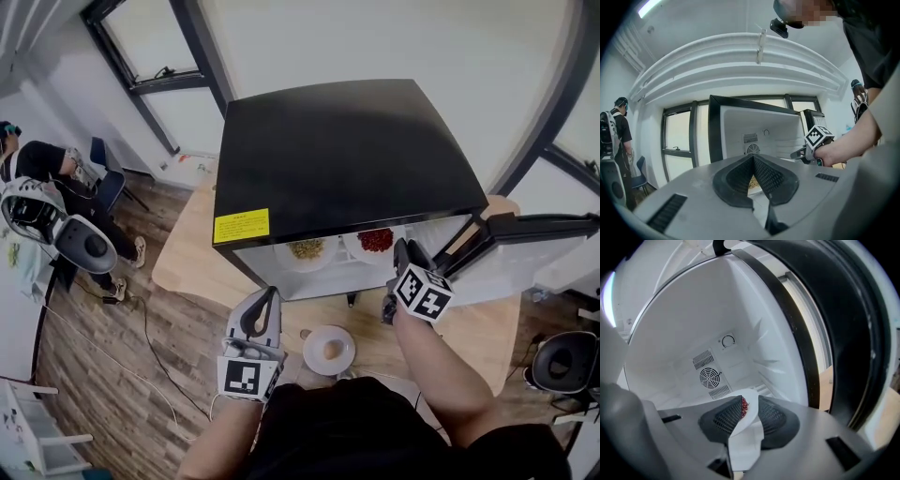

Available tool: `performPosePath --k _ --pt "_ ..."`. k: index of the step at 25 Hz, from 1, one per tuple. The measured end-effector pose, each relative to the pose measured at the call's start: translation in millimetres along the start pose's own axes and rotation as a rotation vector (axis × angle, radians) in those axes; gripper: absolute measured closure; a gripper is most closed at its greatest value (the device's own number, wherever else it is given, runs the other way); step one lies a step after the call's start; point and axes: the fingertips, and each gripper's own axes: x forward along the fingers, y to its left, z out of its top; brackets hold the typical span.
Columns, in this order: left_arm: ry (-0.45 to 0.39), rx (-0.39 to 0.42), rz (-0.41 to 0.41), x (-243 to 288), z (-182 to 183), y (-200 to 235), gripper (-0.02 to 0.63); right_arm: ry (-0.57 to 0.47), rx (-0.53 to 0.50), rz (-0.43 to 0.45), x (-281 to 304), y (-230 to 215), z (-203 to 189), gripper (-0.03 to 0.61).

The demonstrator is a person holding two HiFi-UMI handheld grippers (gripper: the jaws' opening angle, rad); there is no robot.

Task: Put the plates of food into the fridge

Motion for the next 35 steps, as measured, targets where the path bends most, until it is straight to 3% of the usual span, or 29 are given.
performPosePath --k 4,7,12,23,35 --pt "0.008 -0.012 -0.043 -8.4 2.6 3.4 0.611 -0.037 -0.032 -0.008 -18.3 9.5 9.6 0.471" --pt "-0.047 -0.021 -0.055 -17.8 9.0 11.3 0.610 -0.069 -0.025 -0.015 -34.2 19.1 10.9 0.472" --pt "-0.026 0.028 -0.064 -38.5 3.4 32.0 0.609 -0.076 0.026 -0.032 -60.2 34.6 -10.1 0.472" --pt "-0.076 0.016 -0.157 -78.8 -13.6 58.0 0.609 -0.062 0.110 -0.049 -124.7 48.5 -91.8 0.472" --pt "-0.052 -0.011 -0.274 -98.8 -52.8 50.5 0.609 0.014 0.212 -0.059 -176.2 58.0 -204.9 0.472"
